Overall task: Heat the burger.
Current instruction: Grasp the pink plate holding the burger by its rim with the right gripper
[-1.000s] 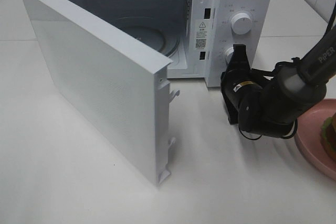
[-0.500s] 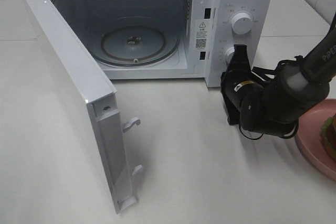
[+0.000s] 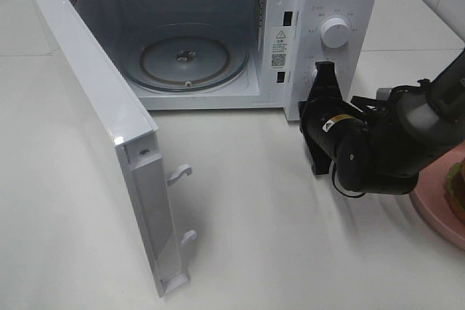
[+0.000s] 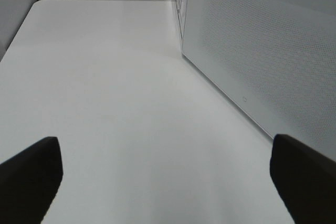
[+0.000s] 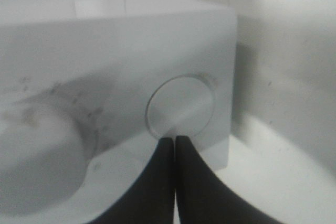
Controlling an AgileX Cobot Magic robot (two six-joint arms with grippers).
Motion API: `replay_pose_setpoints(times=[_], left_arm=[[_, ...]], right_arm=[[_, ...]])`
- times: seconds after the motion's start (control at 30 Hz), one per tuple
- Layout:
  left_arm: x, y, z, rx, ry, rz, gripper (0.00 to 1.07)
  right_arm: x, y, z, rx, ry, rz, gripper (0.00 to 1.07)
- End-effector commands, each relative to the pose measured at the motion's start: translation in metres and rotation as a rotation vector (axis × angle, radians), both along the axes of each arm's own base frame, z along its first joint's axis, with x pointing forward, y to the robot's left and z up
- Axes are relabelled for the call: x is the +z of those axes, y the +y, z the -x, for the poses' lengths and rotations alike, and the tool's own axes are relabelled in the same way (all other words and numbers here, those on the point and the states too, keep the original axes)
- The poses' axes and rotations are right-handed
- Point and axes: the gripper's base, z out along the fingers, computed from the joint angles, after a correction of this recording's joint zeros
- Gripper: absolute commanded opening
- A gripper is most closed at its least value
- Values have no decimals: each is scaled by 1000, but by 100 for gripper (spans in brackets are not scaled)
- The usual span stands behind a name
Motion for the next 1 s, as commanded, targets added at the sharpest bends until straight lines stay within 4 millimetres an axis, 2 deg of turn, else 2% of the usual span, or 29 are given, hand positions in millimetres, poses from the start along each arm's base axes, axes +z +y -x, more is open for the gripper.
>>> replay_pose_setpoints(times=[0.03, 0.23, 0.67, 0.83, 0.87, 0.93, 0.97, 1.0], left_arm=[[1, 0, 2, 2, -32, 6, 101], [1, 0, 2, 2, -32, 6, 101], [1, 0, 2, 2, -32, 6, 101], [1, 0, 2, 2, -32, 6, 101], [1, 0, 2, 2, -32, 6, 101], [1, 0, 2, 2, -32, 6, 101], [1, 0, 2, 2, -32, 6, 101], [1, 0, 2, 2, -32, 6, 101]], right_arm=[[10, 1, 4, 29, -38, -5, 0], [14, -5, 12, 26, -28, 6, 0], [32, -27, 51, 89, 43, 144, 0], [45, -34, 70, 216, 91, 306, 0], [52, -36, 79, 325, 130, 430, 0], [56, -36, 82, 375, 138, 483, 0], [64, -37, 88, 497, 146, 618, 0], [64, -37, 88, 497, 146, 618, 0]])
